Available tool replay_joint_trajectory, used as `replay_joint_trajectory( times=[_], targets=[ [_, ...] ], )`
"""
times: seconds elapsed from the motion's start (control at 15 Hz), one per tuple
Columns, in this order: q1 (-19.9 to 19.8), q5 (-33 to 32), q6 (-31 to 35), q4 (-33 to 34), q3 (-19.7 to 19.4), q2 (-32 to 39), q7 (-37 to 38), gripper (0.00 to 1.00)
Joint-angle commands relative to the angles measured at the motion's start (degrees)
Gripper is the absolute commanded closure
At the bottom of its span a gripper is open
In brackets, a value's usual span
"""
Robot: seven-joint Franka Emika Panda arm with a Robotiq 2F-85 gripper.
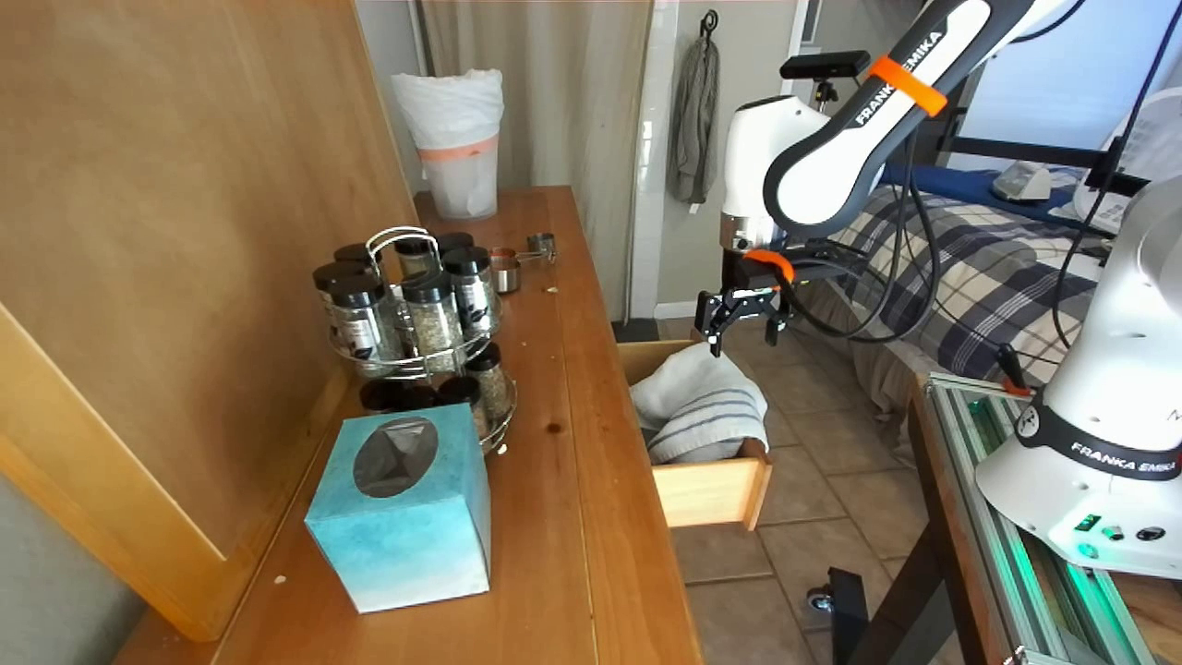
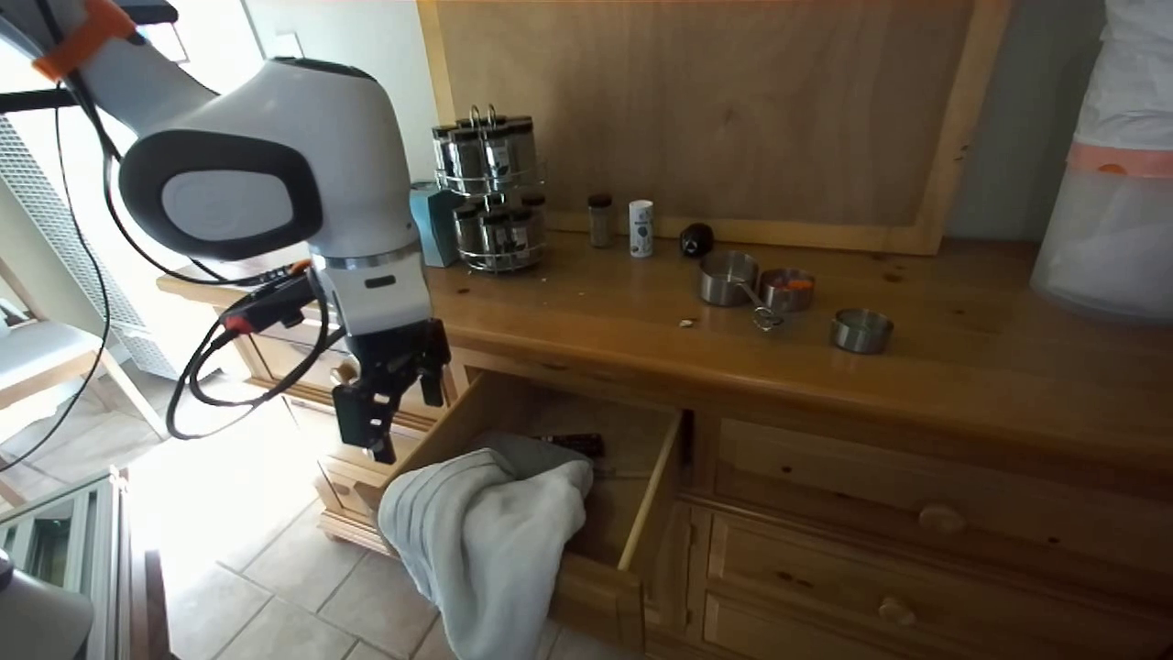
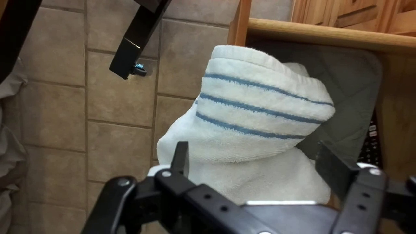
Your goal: Move the towel closer to the spice rack
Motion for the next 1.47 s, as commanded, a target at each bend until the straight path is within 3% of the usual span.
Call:
replay_joint_trajectory(
  times=[0.0,0.93,1.4],
  targets=[
    [1.1,-0.1,-0.1,0.0,-1.1,0.0,0.1,0.0],
    [0.5,1.6,3.7,2.0,-7.0,10.5,-5.4,0.0],
    [0.3,8.8,11.0,4.0,-7.0,16.2,-13.1,0.0]
  ],
)
